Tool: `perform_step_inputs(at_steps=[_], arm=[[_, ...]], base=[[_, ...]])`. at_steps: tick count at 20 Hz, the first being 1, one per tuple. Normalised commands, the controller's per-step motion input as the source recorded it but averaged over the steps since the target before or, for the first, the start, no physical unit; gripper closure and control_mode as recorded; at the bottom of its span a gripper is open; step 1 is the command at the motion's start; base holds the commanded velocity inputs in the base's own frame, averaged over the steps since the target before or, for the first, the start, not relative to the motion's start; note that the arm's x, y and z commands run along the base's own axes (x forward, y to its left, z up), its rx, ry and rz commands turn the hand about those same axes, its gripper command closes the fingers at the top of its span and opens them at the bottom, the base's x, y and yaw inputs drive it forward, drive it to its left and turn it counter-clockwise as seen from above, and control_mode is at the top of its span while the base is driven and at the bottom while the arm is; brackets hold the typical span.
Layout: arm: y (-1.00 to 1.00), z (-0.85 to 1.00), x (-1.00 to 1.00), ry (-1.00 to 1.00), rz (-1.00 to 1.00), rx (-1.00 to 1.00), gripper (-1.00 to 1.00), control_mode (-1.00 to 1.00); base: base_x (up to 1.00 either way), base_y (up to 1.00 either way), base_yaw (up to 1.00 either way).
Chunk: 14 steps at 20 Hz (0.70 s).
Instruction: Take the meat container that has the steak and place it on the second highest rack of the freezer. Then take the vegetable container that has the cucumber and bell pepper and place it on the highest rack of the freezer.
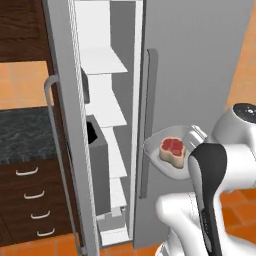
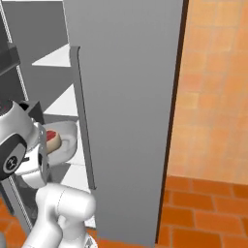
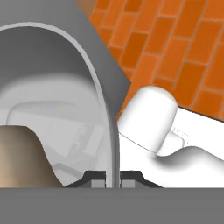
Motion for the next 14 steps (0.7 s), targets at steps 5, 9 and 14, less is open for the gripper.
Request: perform_step_inputs(at_steps=[5, 9, 14], arm=[[0.0, 0.0, 0.0, 0.0, 0.0, 0.0, 1.0, 1.0], [0.0, 0.0, 0.0, 0.0, 0.0, 0.0, 1.0, 1.0], [0.0, 0.0, 0.0, 0.0, 0.0, 0.0, 1.0, 1.0]], base=[[0.53, 0.0, 0.2], [0.03, 0.16, 0.23], [0.27, 0.1, 0.25]])
